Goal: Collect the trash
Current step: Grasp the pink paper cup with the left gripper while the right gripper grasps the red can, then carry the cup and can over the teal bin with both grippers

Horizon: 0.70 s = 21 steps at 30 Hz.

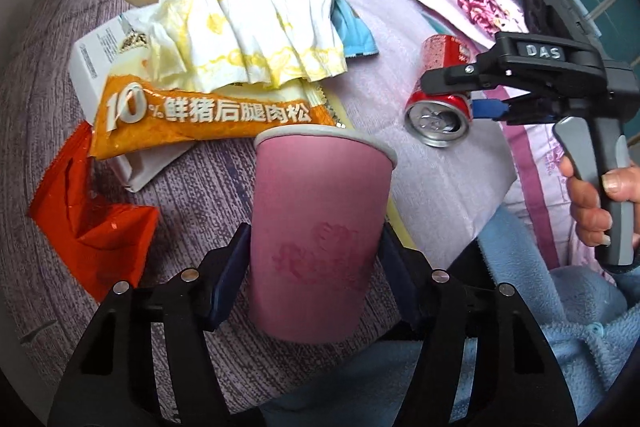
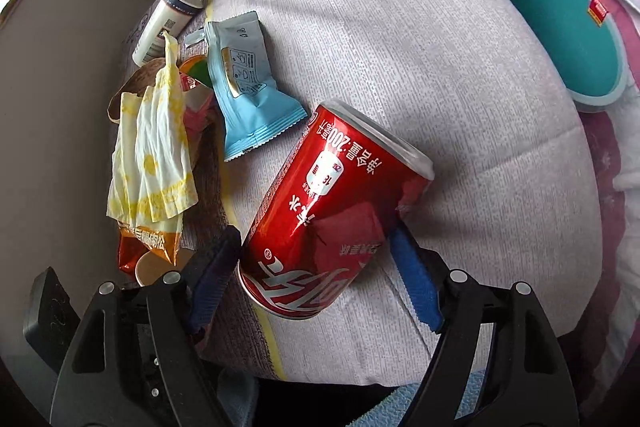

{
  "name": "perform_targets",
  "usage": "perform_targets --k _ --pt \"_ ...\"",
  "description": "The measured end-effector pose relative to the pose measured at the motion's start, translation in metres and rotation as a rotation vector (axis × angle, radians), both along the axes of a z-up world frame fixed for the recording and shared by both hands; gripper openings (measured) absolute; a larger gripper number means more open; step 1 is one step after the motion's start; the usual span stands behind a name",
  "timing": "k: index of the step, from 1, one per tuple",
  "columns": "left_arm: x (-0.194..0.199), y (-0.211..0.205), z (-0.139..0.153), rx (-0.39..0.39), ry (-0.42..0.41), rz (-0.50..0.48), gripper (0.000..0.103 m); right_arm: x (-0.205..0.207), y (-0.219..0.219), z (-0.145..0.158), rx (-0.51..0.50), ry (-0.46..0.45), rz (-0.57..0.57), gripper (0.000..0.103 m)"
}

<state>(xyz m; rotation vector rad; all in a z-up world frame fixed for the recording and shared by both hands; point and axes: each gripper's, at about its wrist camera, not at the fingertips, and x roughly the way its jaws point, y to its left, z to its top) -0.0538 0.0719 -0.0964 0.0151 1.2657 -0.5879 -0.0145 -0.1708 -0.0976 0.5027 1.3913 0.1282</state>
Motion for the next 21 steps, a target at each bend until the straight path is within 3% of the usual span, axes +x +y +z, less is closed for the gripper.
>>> perform_targets --k 9,14,21 --pt "-0.002 -0.014 0.001 0.062 -0.004 -0.002 0.060 0.013 0.003 -0.009 0.023 -0.008 0.006 0.074" --pt "-0.003 -0.014 0.021 0.037 -0.031 0.020 0.060 0.018 -0.003 -0.015 0.061 -0.001 0.005 0.074" --pt "0.003 -0.014 0.059 -0.010 -0.081 0.073 0.060 0.017 -0.009 -0.006 0.079 -0.063 0.029 0.072"
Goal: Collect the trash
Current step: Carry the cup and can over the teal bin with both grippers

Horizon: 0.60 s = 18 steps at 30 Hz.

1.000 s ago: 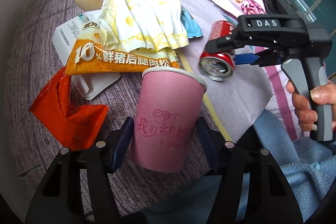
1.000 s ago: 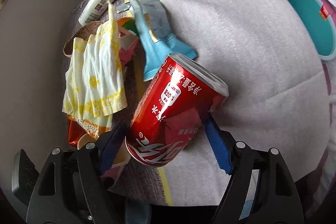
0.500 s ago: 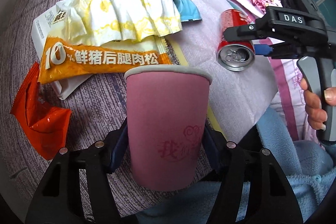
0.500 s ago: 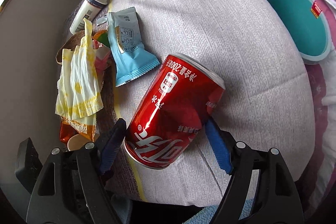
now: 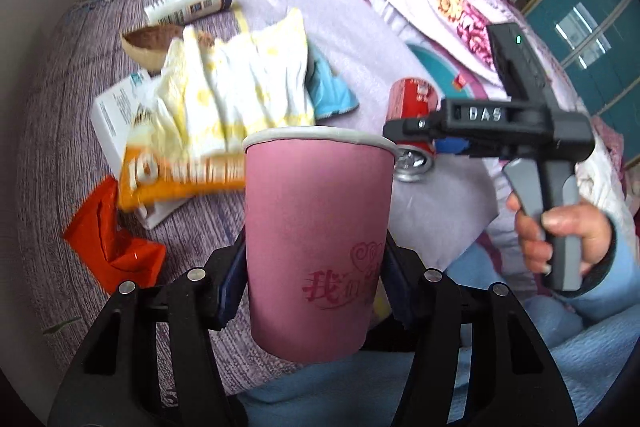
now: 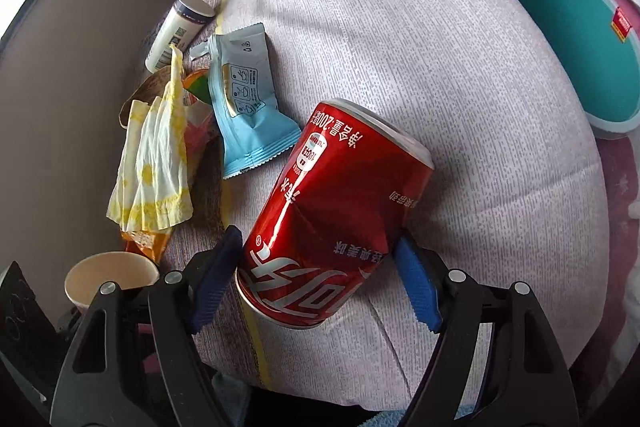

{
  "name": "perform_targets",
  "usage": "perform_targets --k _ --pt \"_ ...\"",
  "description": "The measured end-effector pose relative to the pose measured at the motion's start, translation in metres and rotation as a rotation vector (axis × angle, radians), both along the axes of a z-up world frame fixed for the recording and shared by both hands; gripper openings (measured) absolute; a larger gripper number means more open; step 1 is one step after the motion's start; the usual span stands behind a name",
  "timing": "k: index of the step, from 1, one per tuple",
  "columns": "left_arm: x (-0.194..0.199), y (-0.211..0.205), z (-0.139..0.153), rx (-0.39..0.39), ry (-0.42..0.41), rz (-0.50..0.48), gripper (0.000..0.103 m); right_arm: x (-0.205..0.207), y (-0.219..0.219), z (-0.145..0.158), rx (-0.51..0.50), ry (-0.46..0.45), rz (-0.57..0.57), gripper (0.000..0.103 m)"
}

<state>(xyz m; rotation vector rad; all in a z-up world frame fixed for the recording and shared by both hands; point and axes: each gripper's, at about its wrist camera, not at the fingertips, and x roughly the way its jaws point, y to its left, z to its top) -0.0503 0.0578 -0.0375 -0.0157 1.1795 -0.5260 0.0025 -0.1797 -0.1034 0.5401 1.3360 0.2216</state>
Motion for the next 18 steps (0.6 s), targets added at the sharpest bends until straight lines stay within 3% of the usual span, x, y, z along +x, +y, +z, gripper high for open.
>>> perform_targets --k 6,18 --pt "0.015 -0.014 0.030 -0.071 -0.049 0.021 0.060 0.000 -0.028 0.018 0.031 -0.052 -0.057 0.072" --pt "0.076 -0.096 0.033 -0.046 -0.062 -0.019 0.060 0.007 -0.111 0.049 -0.020 -0.174 -0.226 0.072"
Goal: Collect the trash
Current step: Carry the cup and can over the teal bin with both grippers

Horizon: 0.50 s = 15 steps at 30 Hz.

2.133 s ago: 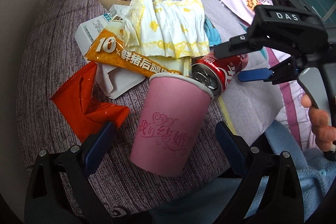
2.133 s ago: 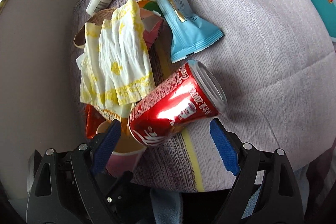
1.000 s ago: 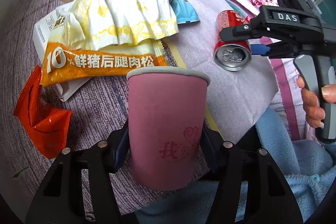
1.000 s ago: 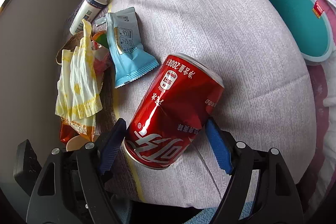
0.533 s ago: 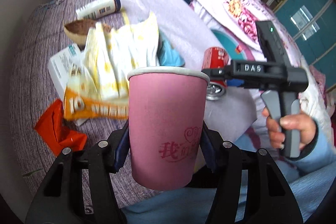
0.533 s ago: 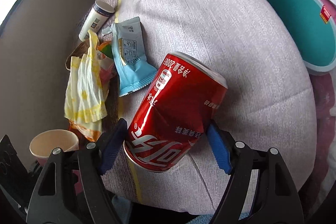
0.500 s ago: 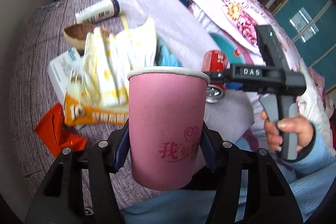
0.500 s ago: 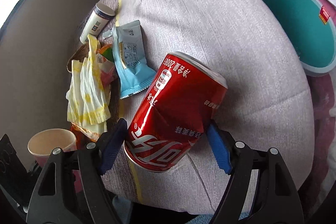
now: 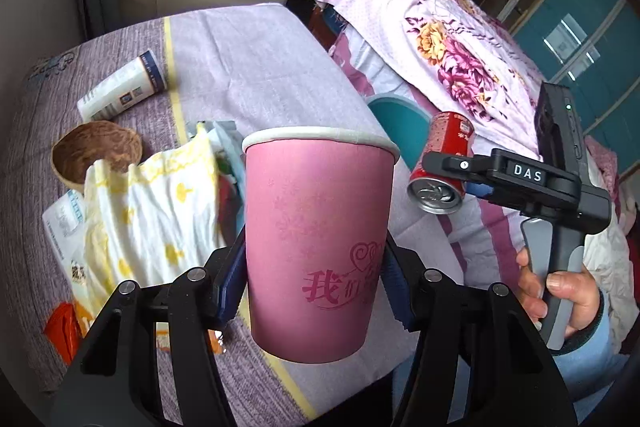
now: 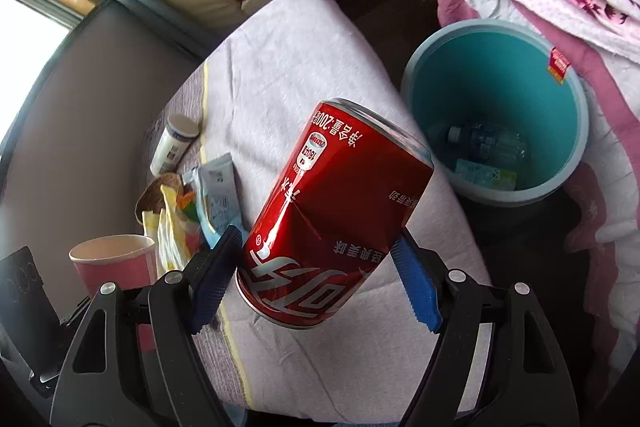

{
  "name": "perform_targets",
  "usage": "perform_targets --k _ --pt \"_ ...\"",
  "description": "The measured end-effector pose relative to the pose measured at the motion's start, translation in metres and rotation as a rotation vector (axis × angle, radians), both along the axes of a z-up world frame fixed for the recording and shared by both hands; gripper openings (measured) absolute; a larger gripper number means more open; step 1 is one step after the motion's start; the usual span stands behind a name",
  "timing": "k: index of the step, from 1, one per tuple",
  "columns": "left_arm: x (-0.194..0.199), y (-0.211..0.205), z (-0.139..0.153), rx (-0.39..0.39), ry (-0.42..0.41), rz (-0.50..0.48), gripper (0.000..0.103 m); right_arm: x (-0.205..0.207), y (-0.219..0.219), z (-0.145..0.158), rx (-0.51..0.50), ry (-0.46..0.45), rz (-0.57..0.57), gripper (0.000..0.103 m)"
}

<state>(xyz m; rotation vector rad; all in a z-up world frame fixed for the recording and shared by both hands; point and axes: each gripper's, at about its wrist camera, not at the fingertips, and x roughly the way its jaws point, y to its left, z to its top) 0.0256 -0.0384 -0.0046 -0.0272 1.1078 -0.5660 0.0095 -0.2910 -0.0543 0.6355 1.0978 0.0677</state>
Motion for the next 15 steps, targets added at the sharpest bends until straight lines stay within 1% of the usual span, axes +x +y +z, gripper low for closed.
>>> perform_targets --k 8,15 --pt "0.039 -0.081 -0.012 0.017 0.008 -0.076 0.060 0.004 -0.081 0.002 -0.020 -0.034 -0.160 0.072" --pt "0.065 -0.156 -0.032 0.049 0.018 -0.156 0.060 0.006 -0.135 -0.005 -0.045 -0.035 -0.239 0.072"
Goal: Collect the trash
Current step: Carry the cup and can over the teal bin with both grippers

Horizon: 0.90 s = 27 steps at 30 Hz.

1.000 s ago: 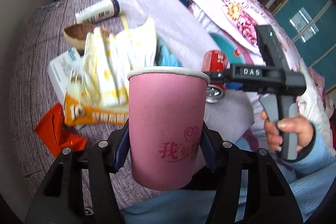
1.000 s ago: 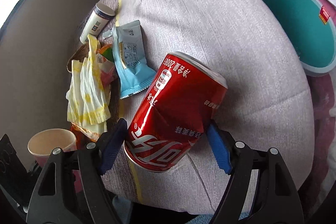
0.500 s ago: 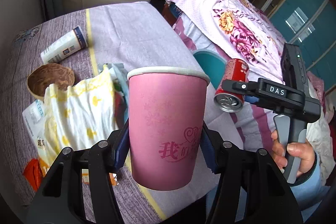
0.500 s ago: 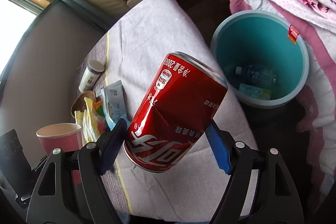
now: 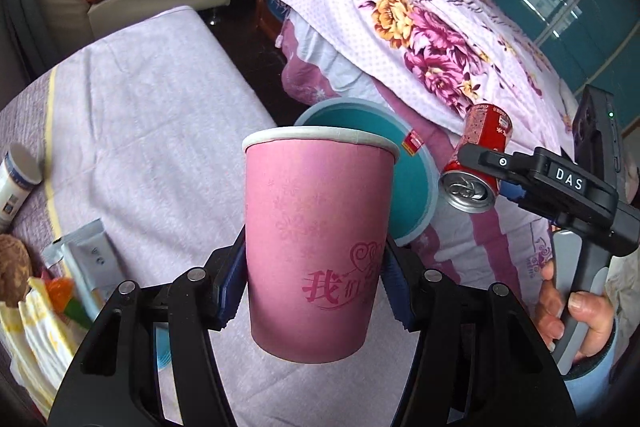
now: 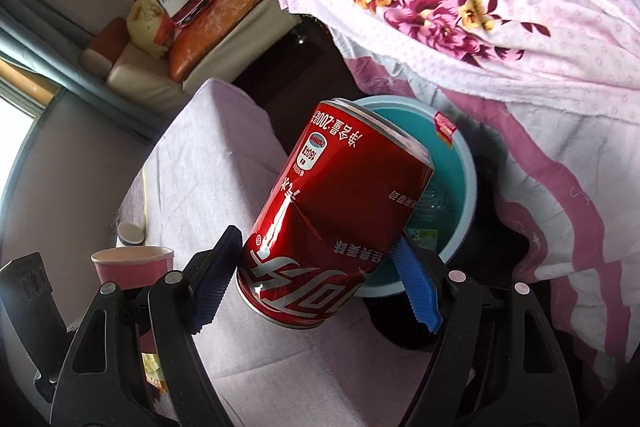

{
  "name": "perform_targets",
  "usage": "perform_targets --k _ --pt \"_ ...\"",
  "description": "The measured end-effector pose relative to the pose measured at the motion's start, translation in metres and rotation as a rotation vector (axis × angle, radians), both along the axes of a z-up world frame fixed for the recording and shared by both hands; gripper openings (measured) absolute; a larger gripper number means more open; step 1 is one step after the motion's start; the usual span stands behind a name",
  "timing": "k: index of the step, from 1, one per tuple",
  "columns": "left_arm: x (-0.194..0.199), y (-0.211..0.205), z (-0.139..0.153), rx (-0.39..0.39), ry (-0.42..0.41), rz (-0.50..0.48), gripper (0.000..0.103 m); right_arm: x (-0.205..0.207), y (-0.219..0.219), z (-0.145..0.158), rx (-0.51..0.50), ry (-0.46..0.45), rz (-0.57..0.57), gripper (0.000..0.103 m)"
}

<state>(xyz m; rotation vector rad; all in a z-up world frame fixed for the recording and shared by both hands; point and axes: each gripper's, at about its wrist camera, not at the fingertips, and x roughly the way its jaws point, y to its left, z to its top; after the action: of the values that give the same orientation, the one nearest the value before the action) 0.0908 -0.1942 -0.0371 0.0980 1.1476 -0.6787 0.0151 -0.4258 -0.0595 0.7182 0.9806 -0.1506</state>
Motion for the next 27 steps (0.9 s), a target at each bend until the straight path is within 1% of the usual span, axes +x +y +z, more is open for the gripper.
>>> perform_targets --k 5,9,13,18,21,22,23,24,25,27 --pt "0.012 -0.043 -0.014 0.020 0.007 -0.047 0.060 0.003 -0.026 -0.010 -0.003 0.017 -0.036 0.072" --pt "0.017 -0.067 -0.023 0.038 0.005 -0.079 0.060 0.003 -0.040 -0.016 -0.014 0.030 -0.058 0.072" --pt "0.022 -0.080 -0.034 0.054 0.014 -0.093 0.060 0.005 -0.047 -0.020 -0.024 0.037 -0.069 0.072" --pt "0.026 -0.086 -0.048 0.065 0.034 -0.091 0.060 0.009 -0.046 -0.023 -0.028 0.049 -0.067 0.072" --pt "0.028 -0.086 -0.051 0.076 0.032 -0.082 0.064 0.010 -0.046 -0.025 -0.029 0.054 -0.066 0.072" --pt "0.028 -0.085 -0.051 0.075 0.036 -0.078 0.068 0.010 -0.045 -0.026 -0.030 0.057 -0.064 0.072" --pt "0.029 -0.084 -0.051 0.072 0.038 -0.074 0.075 0.011 -0.041 -0.025 -0.032 0.059 -0.063 0.072" --pt "0.029 -0.083 -0.050 0.072 0.034 -0.067 0.079 0.011 -0.041 -0.025 -0.032 0.060 -0.059 0.072" --pt "0.029 -0.081 -0.050 0.074 0.028 -0.058 0.082 0.012 -0.040 -0.025 -0.033 0.062 -0.057 0.072" --pt "0.029 -0.077 -0.048 0.070 0.026 -0.050 0.083 0.013 -0.038 -0.025 -0.035 0.064 -0.053 0.072"
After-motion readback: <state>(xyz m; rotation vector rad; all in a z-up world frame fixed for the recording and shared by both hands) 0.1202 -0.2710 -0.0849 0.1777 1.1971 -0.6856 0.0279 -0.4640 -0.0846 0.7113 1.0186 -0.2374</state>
